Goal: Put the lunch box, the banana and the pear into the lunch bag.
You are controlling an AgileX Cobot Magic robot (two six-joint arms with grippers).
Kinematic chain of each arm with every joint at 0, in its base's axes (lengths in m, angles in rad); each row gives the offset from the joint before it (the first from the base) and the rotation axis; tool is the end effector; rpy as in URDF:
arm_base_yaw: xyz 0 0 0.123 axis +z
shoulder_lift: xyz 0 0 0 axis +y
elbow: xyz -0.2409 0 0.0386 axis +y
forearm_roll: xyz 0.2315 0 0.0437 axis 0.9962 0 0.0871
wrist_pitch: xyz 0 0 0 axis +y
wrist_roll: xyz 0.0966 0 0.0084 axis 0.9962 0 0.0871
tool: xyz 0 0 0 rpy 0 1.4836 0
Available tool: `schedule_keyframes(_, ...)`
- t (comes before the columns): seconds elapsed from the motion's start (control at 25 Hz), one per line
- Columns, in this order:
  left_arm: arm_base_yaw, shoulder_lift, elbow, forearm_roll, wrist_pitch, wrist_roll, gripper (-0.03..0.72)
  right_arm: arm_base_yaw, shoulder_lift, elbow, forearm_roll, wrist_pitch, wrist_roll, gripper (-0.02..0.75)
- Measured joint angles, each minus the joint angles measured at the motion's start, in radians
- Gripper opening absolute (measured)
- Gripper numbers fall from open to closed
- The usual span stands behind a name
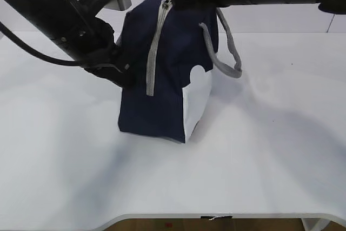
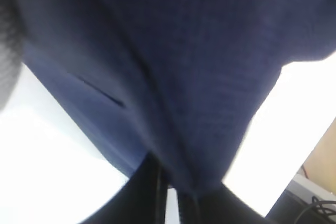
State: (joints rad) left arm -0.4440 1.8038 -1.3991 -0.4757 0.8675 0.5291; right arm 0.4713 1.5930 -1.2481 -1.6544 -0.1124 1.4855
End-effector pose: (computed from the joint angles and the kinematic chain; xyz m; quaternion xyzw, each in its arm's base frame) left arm 0.3125 -0.1862 0.2154 0.3442 0.8970 -0.1975 0.1949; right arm 0.3243 0.1774 0.3004 -0.2822 0.7426 0.1351 0.5921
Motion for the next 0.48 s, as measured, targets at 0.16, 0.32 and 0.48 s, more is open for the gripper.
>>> schedule_keyframes(0.16, 0.000, 0.000, 0.000, 0.030, 0.019, 0.000, 0.005, 0.000, 0.026, -0.040, -0.005, 0.032, 0.000, 0.006)
schedule_keyframes(0.32, 0.000, 0.000, 0.000, 0.053, 0.032, 0.000, 0.004, 0.000, 0.066, -0.078, -0.032, 0.054, 0.000, 0.006)
schedule_keyframes(0.48, 0.000, -0.007, 0.000, 0.076, 0.040, 0.000, 0.003, 0.000, 0.102, -0.103, -0.040, 0.097, 0.000, 0.006)
